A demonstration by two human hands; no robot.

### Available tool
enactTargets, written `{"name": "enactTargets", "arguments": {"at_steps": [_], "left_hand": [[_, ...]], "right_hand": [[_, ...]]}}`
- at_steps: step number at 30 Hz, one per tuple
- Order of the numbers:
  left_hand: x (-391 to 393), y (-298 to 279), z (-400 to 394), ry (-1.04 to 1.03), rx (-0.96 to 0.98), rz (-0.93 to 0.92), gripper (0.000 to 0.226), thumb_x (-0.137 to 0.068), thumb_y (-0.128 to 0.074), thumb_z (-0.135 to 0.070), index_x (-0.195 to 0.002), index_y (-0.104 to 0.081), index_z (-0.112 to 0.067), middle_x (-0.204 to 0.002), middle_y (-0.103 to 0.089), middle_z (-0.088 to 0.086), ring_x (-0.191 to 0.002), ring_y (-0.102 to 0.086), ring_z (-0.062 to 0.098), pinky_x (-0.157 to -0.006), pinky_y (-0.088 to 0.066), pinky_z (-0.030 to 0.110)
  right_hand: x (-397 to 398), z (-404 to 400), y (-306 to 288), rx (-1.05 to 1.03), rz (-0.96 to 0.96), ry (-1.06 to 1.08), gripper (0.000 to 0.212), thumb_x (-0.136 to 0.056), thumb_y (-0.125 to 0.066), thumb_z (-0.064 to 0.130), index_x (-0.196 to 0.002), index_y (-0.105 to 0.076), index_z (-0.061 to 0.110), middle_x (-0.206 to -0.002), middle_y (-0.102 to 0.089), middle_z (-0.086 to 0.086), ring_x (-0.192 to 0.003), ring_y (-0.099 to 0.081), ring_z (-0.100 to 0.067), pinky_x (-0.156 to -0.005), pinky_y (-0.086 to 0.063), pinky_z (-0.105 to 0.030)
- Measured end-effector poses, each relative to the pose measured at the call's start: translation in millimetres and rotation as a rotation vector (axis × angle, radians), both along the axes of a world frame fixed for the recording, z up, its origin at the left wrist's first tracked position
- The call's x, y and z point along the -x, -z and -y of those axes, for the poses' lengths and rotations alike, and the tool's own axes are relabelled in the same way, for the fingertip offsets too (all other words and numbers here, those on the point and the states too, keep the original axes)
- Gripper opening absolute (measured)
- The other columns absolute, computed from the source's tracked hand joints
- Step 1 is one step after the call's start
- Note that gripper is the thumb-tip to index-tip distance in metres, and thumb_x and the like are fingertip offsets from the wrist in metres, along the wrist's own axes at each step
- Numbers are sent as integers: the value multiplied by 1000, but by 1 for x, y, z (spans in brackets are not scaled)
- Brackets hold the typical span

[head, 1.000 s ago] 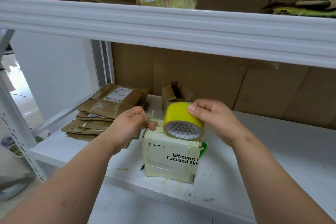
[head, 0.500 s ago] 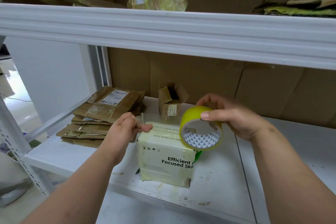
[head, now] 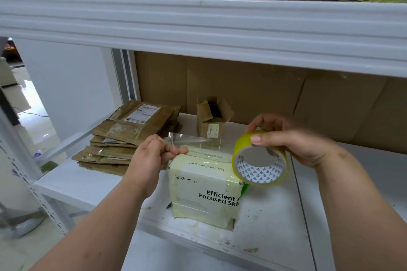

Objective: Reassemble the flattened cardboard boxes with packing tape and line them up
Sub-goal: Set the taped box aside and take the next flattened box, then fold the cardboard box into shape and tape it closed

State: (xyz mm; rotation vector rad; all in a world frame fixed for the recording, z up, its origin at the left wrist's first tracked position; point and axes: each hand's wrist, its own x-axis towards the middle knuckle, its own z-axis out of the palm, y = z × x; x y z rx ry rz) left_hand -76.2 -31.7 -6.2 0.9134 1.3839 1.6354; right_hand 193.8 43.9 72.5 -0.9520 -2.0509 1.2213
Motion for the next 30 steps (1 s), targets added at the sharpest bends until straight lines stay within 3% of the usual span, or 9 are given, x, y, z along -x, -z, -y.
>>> {"name": "enactTargets", "arguments": {"at_steps": [6, 8, 11, 14, 16, 20, 22, 25, 30], "left_hand": [[1, 1, -4, -14, 20, 151, 26, -95, -27, 0, -89, -52, -1, -94, -56, 48, -98, -72, 35, -104, -45, 50], [1, 3, -5, -3, 25, 165, 26, -96, -27, 1, -86, -51, -2, -83, -58, 41, -97, -72, 34, -105, -45, 50], [2, 4, -7, 15, 22, 186, 27, -95, -27, 3, -78, -45, -7, -58, -54, 13, -84, -73, 29, -105, -45, 50], [2, 4, -7, 11, 11, 211, 25, -92, -30, 4, -77, -47, -7, -63, -54, 15, -95, -72, 34, -104, -46, 52], [-2, 3, -5, 5, 0, 202, 25, -92, -31, 4, -76, -48, -7, -67, -56, 18, -100, -71, 36, -102, -47, 52], [-3, 3, -3, -8, 1, 161, 22, -91, -34, 3, -75, -45, -8, -78, -70, 20, -98, -69, 36, -94, -51, 47], [0, 7, 0, -34, 41, 98, 25, -92, -38, 2, -70, -45, -7, -78, -67, 14, -83, -60, 33, -79, -52, 38], [1, 13, 4, -74, 168, -7, 23, -93, -42, 0, -72, -49, -6, -59, -55, 3, -61, -47, 20, -52, -45, 24], [4, 15, 3, -13, 427, 67, 10, -93, -53, -9, -94, -62, -5, -82, -64, 10, -75, -59, 23, -67, -51, 34]], "right_hand": [[2, 0, -8, -36, 290, 104, 45, -53, -76, 51, -86, -76, 20, -73, -67, 0, -44, -47, 0, -50, -34, -22], [1, 3, -8, -42, 374, 107, 43, -56, -79, 53, -86, -77, 22, -69, -67, 5, -46, -47, -2, -50, -34, -22], [3, 6, -7, -69, 525, 81, 15, -77, -79, 40, -89, -77, 30, -72, -70, 18, -67, -59, 2, -60, -42, -19], [9, 10, 1, -122, 671, 82, 19, -81, -76, 41, -96, -77, 30, -95, -72, 16, -94, -62, -4, -86, -47, -24], [12, 12, 5, -114, 694, 98, 21, -80, -76, 43, -97, -76, 30, -98, -72, 13, -98, -62, -7, -94, -49, -28], [12, 12, 6, -120, 721, 104, 22, -80, -75, 46, -95, -76, 30, -98, -72, 12, -99, -62, -8, -95, -49, -30], [13, 12, 7, -128, 721, 109, 21, -79, -76, 46, -93, -76, 30, -96, -72, 13, -99, -62, -8, -93, -49, -30], [15, 13, 9, -129, 719, 109, 21, -79, -76, 46, -92, -76, 30, -96, -72, 13, -98, -62, -8, -94, -49, -30], [14, 17, 12, -120, 707, 103, 21, -79, -76, 46, -94, -75, 31, -97, -72, 12, -98, -62, -9, -96, -49, -33]]}}
